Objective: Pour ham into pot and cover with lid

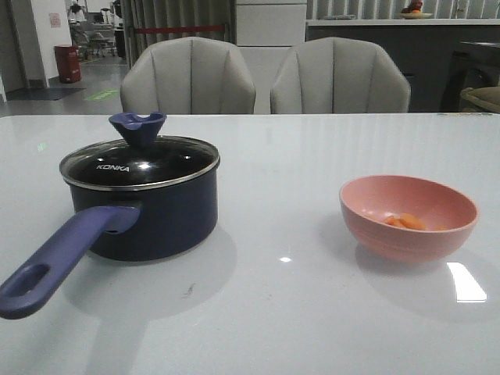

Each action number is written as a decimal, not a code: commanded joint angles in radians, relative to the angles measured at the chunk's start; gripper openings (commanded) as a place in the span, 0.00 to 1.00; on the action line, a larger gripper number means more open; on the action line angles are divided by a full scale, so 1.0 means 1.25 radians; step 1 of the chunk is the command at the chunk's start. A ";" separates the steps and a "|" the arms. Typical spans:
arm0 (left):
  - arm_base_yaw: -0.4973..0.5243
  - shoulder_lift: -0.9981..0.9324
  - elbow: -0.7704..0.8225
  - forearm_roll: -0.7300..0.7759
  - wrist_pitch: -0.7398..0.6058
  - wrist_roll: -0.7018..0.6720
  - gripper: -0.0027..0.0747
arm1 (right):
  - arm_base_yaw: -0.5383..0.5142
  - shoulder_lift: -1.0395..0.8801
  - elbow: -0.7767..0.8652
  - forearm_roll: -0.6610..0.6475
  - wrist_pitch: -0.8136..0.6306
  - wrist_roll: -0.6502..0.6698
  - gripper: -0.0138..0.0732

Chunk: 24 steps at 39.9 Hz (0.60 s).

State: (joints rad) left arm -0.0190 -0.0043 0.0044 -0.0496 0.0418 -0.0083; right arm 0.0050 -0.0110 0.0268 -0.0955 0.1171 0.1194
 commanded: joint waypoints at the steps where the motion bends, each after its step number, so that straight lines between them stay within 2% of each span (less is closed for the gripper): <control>1: 0.001 -0.014 0.018 -0.007 -0.057 -0.004 0.21 | -0.005 -0.015 -0.004 -0.010 -0.059 0.000 0.32; 8: 0.001 -0.014 0.018 -0.007 -0.153 -0.004 0.21 | -0.005 -0.015 -0.004 -0.010 -0.059 0.000 0.32; 14: 0.002 -0.013 0.016 -0.007 -0.350 -0.004 0.21 | -0.005 -0.015 -0.004 -0.010 -0.059 0.000 0.32; 16: 0.002 -0.013 0.007 -0.007 -0.384 -0.004 0.21 | -0.005 -0.015 -0.004 -0.010 -0.059 0.000 0.32; 20: 0.002 -0.011 -0.042 -0.007 -0.349 -0.004 0.21 | -0.005 -0.015 -0.004 -0.010 -0.059 0.000 0.32; 24: 0.002 0.012 -0.133 -0.007 -0.215 -0.004 0.21 | -0.005 -0.015 -0.004 -0.010 -0.059 0.000 0.32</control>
State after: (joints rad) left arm -0.0190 -0.0043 -0.0580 -0.0496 -0.2594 -0.0083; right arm 0.0050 -0.0110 0.0268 -0.0955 0.1171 0.1194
